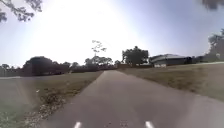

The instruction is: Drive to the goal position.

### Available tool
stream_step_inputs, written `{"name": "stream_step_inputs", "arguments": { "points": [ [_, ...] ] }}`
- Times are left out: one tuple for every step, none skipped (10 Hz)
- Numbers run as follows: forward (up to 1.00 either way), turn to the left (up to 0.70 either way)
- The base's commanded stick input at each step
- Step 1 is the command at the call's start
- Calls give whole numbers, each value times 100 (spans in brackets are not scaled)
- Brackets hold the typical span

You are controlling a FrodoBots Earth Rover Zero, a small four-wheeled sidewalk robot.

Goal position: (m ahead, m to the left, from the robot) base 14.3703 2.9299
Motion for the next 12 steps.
{"name": "stream_step_inputs", "arguments": {
  "points": [
    [100,0],
    [100,0],
    [100,0],
    [100,0],
    [100,0],
    [100,0],
    [100,0],
    [100,0],
    [100,0],
    [100,0],
    [100,0],
    [100,0]
  ]
}}
